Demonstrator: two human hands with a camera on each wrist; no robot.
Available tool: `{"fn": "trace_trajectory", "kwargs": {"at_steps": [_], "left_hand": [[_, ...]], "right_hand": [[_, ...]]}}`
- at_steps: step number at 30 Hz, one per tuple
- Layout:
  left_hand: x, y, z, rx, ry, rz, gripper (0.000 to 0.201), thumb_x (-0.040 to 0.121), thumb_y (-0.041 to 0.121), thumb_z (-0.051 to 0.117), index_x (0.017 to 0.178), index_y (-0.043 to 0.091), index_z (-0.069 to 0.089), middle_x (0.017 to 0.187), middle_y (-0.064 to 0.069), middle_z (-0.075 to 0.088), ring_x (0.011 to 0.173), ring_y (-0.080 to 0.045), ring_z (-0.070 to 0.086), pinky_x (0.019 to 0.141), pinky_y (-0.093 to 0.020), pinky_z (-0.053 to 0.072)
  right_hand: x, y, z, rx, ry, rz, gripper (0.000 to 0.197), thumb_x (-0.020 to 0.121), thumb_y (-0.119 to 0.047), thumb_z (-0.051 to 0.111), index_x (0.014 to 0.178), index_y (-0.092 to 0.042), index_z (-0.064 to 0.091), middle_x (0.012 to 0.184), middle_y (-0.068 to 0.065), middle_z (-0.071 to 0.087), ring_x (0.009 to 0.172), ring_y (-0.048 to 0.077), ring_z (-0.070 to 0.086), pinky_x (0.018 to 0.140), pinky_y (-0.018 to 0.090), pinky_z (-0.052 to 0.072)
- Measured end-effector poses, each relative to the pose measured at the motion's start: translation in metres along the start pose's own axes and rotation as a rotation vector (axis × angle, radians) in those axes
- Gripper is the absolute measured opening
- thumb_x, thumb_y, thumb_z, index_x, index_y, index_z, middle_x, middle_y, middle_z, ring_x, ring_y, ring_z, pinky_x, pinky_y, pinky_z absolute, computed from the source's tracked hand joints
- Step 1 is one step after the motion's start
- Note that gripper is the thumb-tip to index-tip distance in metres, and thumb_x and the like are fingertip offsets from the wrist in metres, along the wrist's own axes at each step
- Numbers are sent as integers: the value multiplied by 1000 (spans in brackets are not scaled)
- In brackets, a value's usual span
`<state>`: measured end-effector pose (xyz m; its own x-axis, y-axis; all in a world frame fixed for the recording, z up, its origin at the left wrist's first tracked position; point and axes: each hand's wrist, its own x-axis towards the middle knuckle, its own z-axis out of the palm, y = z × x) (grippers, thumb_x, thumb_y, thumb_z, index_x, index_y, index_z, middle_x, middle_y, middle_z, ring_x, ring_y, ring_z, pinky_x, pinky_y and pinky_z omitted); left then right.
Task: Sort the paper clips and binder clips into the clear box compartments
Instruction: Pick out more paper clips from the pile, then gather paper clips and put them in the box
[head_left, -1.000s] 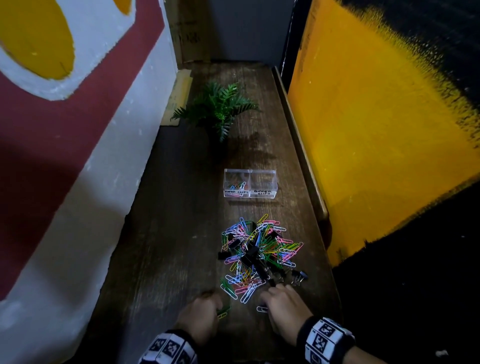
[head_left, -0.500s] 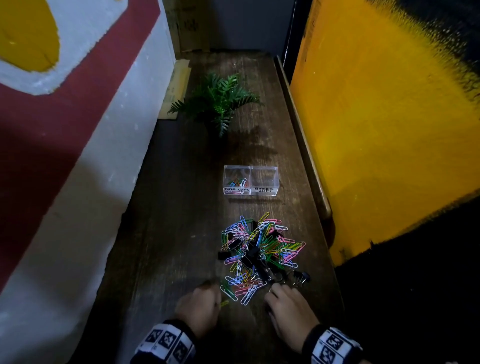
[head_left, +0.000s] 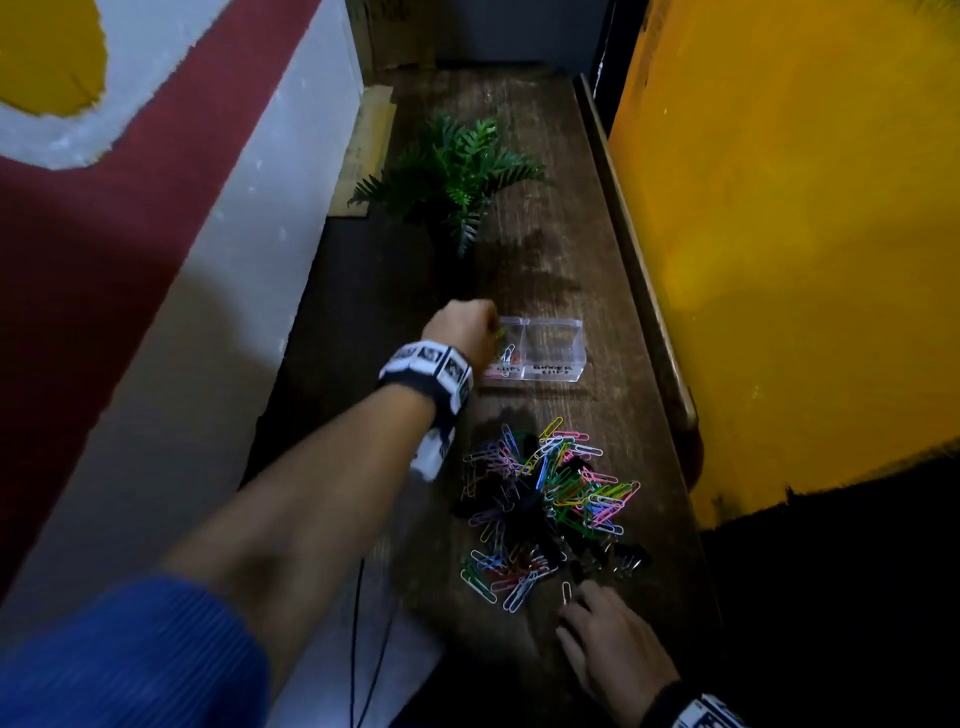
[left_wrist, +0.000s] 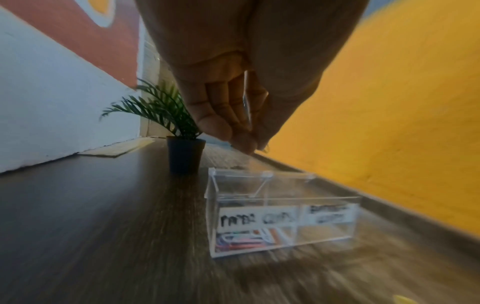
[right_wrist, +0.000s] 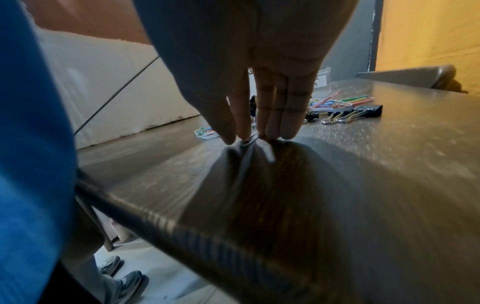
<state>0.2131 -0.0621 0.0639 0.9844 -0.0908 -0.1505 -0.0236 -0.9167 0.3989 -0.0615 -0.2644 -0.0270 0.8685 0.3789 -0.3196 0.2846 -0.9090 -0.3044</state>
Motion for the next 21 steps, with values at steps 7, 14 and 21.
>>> {"fn": "trace_trajectory", "kwargs": {"at_steps": [7,14,21], "left_hand": [[37,0,22,170,-90,32,21,84,14,57,104,16,64,106,-16,64,96,-38,62,76,-40,52],[-4,-9,26,8,8,59,20,87,23,56,103,24,67,108,-8,62,97,-33,60,77,-37,49],[-140,-72,72,-230,114,35,18,78,15,65,93,25,67,96,0,61,82,-25,64,74,-37,53]], "right_hand": [[3,-2,2,35,18,74,37,47,-12,79,72,-26,56,70,-7,53,63,14,57,50,22,46],[14,-9,-14,75,-117,137,27,82,-5,50,107,-16,53,108,6,55,104,26,50,90,35,40],[33,-3,-41,142,-30,-16,10,90,-20,54,89,-13,61,92,6,55,88,24,53,79,36,45]]}}
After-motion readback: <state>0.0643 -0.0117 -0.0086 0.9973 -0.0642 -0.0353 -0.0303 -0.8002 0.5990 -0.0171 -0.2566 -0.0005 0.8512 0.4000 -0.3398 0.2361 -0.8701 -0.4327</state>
